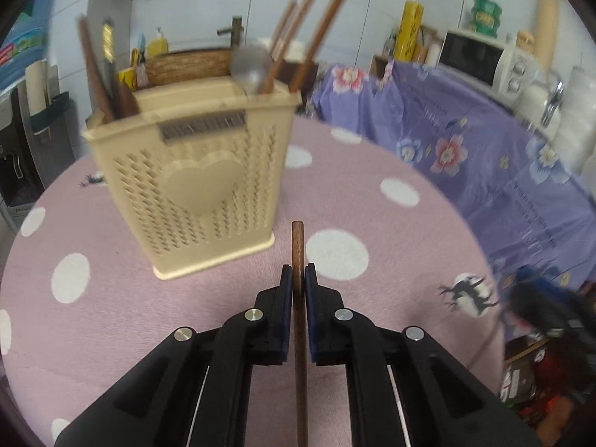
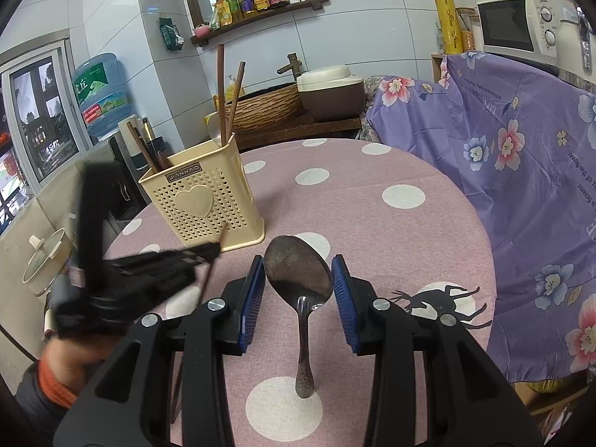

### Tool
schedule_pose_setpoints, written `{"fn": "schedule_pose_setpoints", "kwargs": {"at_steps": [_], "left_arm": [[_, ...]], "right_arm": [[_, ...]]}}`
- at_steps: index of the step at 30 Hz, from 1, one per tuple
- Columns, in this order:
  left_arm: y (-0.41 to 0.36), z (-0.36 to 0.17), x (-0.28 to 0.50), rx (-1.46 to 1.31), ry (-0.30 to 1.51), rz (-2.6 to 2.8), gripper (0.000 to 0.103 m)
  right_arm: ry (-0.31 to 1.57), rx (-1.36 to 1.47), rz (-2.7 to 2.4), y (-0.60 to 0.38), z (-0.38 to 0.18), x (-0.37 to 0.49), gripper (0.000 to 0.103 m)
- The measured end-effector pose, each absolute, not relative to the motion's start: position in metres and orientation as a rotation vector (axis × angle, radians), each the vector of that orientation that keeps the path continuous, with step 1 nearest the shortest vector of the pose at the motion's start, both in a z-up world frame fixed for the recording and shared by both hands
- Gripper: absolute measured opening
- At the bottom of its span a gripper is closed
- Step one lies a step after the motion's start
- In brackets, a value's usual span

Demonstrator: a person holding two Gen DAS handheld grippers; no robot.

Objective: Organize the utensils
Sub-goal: 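Carry spoon and chopstick to the holder and drop both in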

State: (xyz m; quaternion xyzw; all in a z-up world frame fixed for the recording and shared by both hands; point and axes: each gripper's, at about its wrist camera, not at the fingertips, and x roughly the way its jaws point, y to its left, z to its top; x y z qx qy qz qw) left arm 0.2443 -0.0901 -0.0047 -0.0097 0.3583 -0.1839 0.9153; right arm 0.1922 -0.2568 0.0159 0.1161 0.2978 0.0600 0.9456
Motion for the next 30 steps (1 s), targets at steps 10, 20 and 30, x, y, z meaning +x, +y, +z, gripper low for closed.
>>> {"fn": "schedule_pose_setpoints", "kwargs": {"at_steps": [10, 20, 30], "left_arm": [[-0.024, 0.053, 0.197, -0.088, 0.552, -0.336, 0.008], [0.006, 0.061, 0.186, -0.135, 0.502, -0.297, 0.008], [0.011, 0.069, 0.184, -0.141, 0.462, -0.290, 0.008]], "right_arm": [[0.598, 0.222, 0.151, -0.245, 0.021, 0.190, 0.038], [0.589, 0.201, 0.187, -0.227, 0.026, 0.190, 0.037], [0.584, 0.191, 0.200, -0.216, 0.029, 0.191, 0.037]]}}
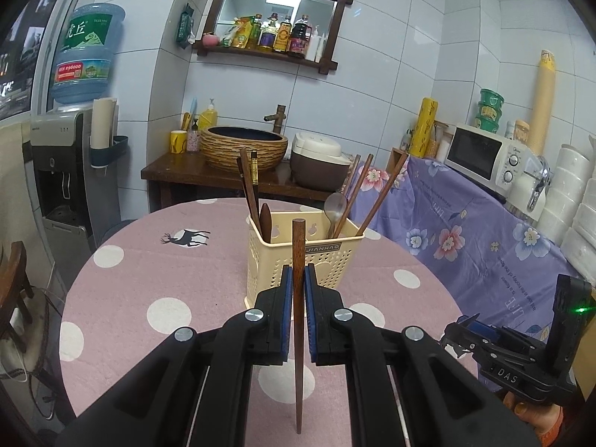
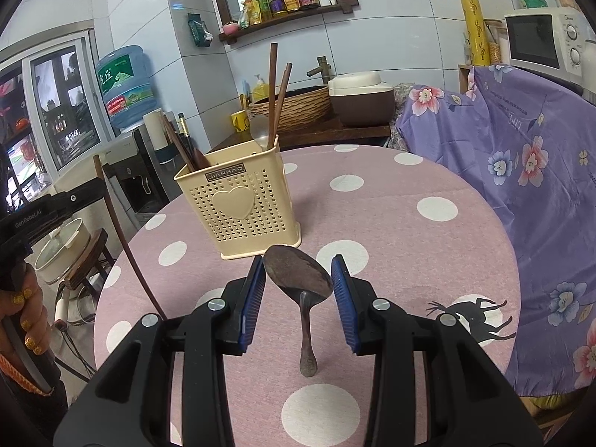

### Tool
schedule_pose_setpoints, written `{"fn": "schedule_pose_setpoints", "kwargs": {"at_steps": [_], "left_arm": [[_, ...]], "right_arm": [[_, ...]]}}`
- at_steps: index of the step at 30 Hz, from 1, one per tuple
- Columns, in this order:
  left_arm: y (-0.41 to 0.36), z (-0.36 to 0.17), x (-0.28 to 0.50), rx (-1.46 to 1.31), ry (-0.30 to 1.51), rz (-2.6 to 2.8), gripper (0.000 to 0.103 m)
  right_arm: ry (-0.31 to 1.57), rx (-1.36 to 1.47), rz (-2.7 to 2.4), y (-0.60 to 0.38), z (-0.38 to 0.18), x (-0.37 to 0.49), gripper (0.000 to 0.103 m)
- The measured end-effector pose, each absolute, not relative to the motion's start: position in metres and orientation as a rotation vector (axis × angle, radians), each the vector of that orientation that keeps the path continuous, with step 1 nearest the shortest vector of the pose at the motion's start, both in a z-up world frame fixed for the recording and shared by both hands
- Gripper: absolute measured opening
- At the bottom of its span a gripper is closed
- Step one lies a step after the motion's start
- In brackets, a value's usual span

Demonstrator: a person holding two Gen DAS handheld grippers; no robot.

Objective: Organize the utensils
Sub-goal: 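Carry spoon and chopstick to the holder and drop both in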

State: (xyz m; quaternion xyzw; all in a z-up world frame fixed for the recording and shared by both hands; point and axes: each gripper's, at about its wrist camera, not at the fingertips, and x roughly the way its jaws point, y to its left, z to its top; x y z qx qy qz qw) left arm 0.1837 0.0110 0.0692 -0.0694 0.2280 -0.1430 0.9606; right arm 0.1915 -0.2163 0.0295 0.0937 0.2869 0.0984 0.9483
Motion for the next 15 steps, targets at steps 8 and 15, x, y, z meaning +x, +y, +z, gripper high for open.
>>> {"fn": "schedule_pose_setpoints", "kwargs": {"at_steps": [8, 15], "left_arm": [[0.010, 0.071, 0.185, -0.140, 0.457, -0.292, 0.008], [0.010, 0.080, 0.191, -0.146, 0.450, -0.311, 0.008]], "right_arm": [[0.582, 0.169, 0.217, -0.209, 0.032, 0.193, 0.037], [0.566, 0.141, 0.273, -0.195, 0.047, 0.204, 0.037]]}}
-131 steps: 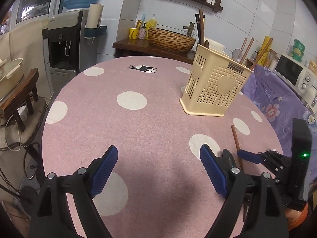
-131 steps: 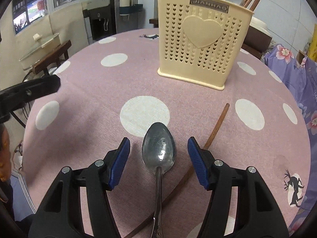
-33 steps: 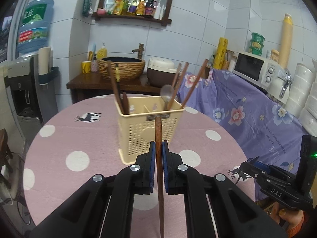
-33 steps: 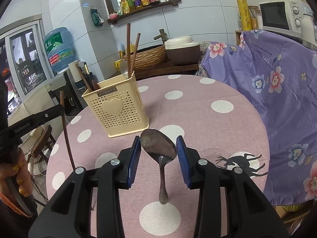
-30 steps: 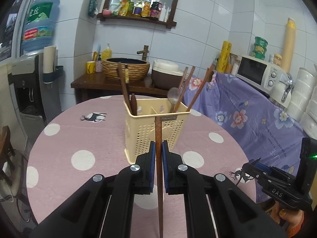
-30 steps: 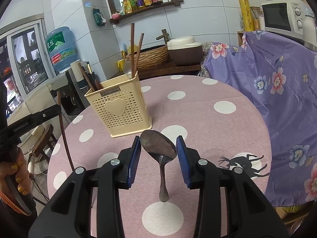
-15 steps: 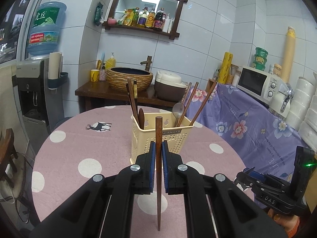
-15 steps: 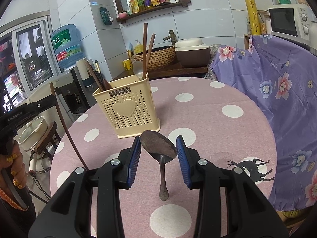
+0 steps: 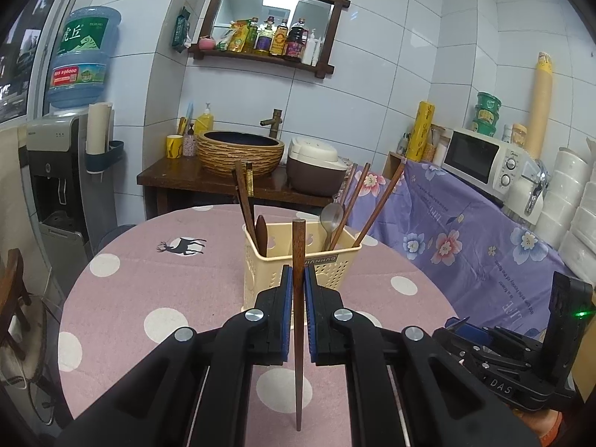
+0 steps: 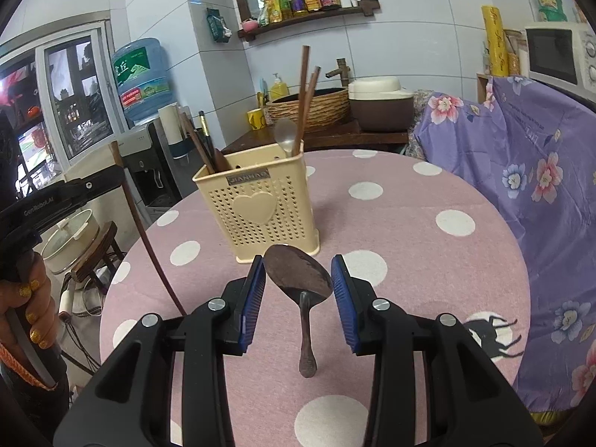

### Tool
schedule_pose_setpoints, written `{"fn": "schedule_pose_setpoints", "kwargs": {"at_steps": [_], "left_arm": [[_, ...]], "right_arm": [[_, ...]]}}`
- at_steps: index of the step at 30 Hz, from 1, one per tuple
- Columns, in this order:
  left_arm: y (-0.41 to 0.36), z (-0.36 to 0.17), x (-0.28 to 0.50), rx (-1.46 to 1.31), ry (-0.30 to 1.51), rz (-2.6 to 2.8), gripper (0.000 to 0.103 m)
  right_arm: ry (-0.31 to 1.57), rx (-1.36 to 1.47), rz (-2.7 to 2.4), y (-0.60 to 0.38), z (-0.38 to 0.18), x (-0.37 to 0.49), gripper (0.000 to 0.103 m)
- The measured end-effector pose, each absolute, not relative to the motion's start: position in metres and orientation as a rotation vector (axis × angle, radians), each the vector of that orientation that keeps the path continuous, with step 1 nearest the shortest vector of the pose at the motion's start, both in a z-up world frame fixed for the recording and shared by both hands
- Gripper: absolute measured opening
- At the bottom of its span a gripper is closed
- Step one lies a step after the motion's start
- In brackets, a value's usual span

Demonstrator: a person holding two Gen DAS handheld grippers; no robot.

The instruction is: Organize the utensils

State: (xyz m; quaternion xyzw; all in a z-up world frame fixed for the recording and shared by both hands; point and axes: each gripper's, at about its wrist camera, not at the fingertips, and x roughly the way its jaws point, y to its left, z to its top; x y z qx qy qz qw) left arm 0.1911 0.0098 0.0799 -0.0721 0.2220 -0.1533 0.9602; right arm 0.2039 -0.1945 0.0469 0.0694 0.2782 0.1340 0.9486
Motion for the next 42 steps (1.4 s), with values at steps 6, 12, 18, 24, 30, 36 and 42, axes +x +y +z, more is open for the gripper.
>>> {"fn": "schedule_pose_setpoints", "kwargs": {"at_steps": [6, 12, 18, 24, 30, 36, 42], "left_arm": [[0.013, 0.128, 0.201, -0.140, 0.369, -0.321, 0.008], [0.013, 0.199, 0.220, -0.149, 0.236, -0.279, 0.008], [0.006, 0.218, 0.260, -0.173, 0.192, -0.205, 0.008], [0.003, 0.164, 0.289, -0.179, 0.270, -0.168, 0.008], [0.000, 0.113, 0.295, -0.155, 0.335, -0.167, 0.008], [-0.007, 0.084, 0.293, -0.129, 0.371, -0.181, 0.008], [-0.011, 0.073, 0.292, -0.091, 0.378, -0.173, 0.008]], "right_arm": [[0.467, 0.065, 0.342, -0.166, 0.103, 0.224, 0.037], [0.342, 0.033, 0.343, -0.139, 0.181, 0.268, 0.037], [0.296, 0.022, 0.276, -0.120, 0.201, 0.316, 0.037], [0.363, 0.033, 0.247, -0.116, 0.145, 0.346, 0.037], [0.427, 0.017, 0.247, -0.107, 0.098, 0.352, 0.037], [0.452, -0.011, 0.242, -0.102, 0.068, 0.348, 0.037], [0.482, -0.011, 0.231, -0.104, 0.048, 0.350, 0.037]]}}
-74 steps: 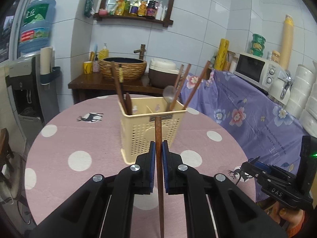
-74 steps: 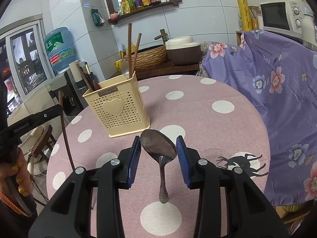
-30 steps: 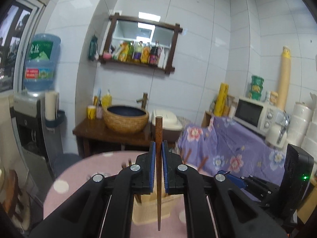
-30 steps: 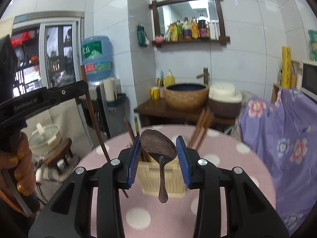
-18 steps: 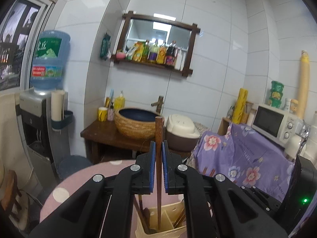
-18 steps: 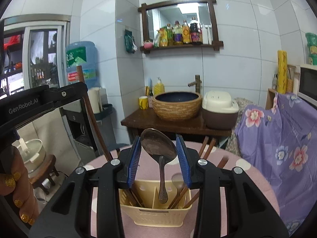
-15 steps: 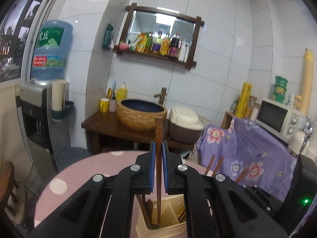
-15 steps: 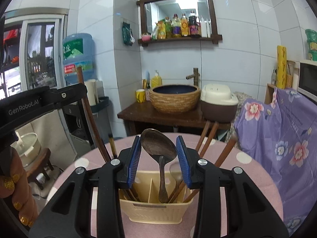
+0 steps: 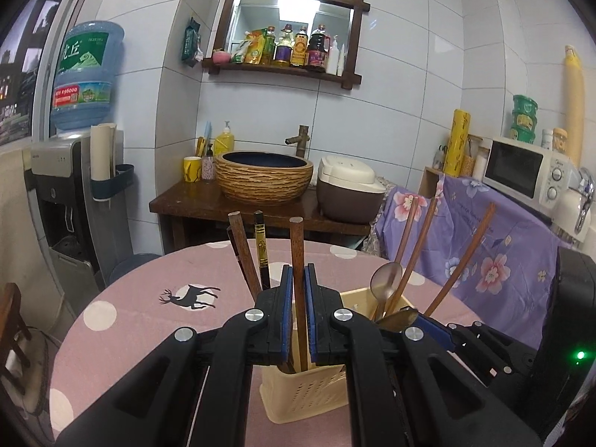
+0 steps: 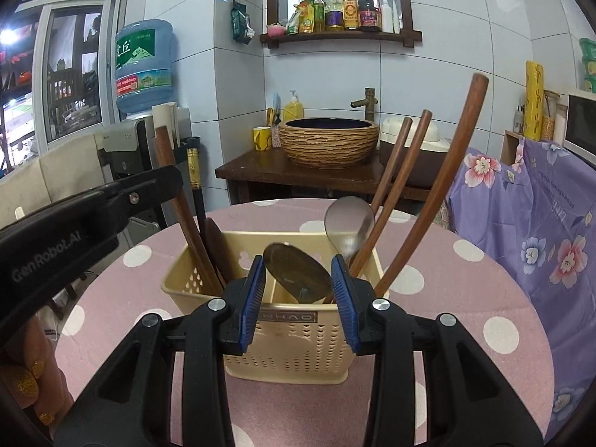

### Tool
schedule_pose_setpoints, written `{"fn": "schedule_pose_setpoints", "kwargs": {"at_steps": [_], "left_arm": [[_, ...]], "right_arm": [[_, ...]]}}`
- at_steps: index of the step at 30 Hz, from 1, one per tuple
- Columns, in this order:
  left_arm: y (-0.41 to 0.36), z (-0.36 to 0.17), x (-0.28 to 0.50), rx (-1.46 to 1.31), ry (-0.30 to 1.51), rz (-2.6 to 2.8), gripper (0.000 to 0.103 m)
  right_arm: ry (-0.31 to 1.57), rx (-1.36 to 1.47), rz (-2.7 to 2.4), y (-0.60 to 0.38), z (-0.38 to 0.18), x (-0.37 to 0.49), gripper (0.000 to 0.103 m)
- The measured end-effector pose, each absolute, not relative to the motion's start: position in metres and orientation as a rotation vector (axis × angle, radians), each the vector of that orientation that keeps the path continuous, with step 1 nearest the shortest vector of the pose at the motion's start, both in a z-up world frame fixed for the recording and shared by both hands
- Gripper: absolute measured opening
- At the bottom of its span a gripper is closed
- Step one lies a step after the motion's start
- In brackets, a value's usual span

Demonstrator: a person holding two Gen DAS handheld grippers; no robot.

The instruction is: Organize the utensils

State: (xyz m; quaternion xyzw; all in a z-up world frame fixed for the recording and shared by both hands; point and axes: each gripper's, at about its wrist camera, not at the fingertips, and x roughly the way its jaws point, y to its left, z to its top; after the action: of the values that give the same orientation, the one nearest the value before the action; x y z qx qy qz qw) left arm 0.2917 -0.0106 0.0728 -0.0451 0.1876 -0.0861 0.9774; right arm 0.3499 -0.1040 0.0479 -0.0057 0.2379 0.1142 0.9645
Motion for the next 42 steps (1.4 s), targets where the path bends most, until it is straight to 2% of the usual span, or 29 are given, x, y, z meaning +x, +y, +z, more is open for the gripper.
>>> {"fn": "schedule_pose_setpoints", "kwargs": {"at_steps": [6, 15, 16, 18, 19, 20, 21, 26, 27, 34, 42], "left_arm": [[-0.011, 0.074, 0.282, -0.074, 0.356, -0.172, 0.008], [0.002, 0.083, 0.239, -0.048, 0.272, -0.179, 0.008], [0.006, 0.082, 0.233, -0.056, 0.265, -0.175, 0.012], [0.018, 0.080, 0.218, -0.075, 0.249, -0.159, 0.031], [0.025, 0.078, 0.210, -0.084, 0.239, -0.149, 0.047], [0.032, 0.075, 0.199, -0.090, 0.227, -0.138, 0.055], [0.037, 0.071, 0.190, -0.091, 0.220, -0.130, 0.058], [0.052, 0.045, 0.145, -0.089, 0.223, -0.098, 0.093], [0.054, 0.038, 0.136, -0.095, 0.220, -0.095, 0.097], [0.049, -0.001, 0.083, -0.130, 0.250, -0.077, 0.098], [0.035, -0.026, 0.009, -0.101, 0.238, -0.033, 0.098]], "right_arm": [[0.447, -0.015, 0.230, -0.105, 0.048, 0.339, 0.038], [0.380, -0.045, 0.243, -0.114, 0.056, 0.287, 0.066], [0.376, -0.048, 0.234, -0.116, 0.055, 0.281, 0.070], [0.372, -0.043, 0.215, -0.126, 0.054, 0.266, 0.075], [0.374, -0.036, 0.211, -0.131, 0.052, 0.258, 0.081], [0.377, -0.029, 0.209, -0.137, 0.051, 0.251, 0.084], [0.377, -0.022, 0.207, -0.142, 0.050, 0.244, 0.089], [0.363, -0.011, 0.159, -0.167, 0.035, 0.195, 0.097], [0.365, -0.005, 0.151, -0.170, 0.031, 0.185, 0.097], [0.383, 0.040, 0.123, -0.176, -0.008, 0.113, 0.097], [0.328, 0.010, 0.112, -0.160, -0.029, 0.030, 0.097]]}}
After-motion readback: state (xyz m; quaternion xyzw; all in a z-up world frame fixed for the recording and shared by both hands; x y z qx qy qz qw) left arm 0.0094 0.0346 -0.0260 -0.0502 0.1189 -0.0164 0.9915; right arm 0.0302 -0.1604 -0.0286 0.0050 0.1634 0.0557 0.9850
